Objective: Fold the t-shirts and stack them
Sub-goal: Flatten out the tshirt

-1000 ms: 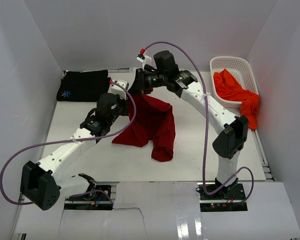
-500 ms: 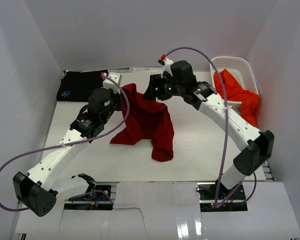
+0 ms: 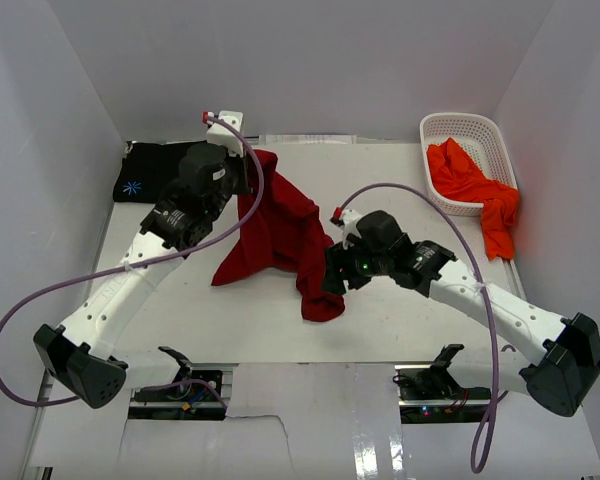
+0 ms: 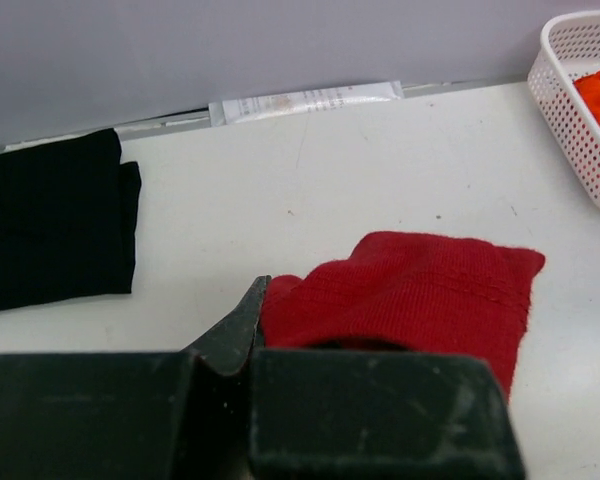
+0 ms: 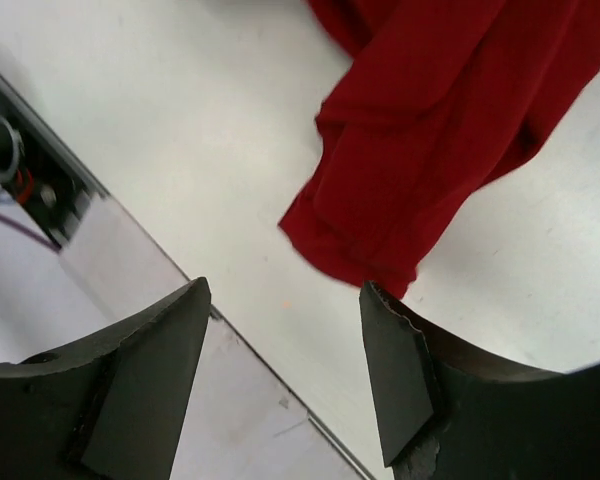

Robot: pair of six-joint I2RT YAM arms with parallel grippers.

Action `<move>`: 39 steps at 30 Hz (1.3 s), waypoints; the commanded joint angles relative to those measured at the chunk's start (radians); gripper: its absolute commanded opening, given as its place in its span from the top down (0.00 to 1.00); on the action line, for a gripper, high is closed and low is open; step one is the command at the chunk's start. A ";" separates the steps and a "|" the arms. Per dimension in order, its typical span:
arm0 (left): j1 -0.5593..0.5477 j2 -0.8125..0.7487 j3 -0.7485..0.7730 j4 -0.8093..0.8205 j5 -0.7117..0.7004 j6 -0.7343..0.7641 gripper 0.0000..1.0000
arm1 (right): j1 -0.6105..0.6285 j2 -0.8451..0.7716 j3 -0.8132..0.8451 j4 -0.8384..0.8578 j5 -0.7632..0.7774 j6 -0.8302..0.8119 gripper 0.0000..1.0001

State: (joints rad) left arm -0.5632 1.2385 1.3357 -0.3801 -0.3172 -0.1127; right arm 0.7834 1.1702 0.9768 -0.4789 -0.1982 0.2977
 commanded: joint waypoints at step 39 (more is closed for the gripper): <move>-0.003 -0.005 0.019 0.018 -0.028 0.027 1.00 | 0.301 0.588 0.214 0.103 0.351 -0.068 0.49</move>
State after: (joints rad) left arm -0.5652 1.2842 1.3590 -0.3882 -0.3332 -0.0937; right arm 1.1038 1.7485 1.1511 -0.3878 0.1299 0.2276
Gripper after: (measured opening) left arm 0.034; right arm 0.511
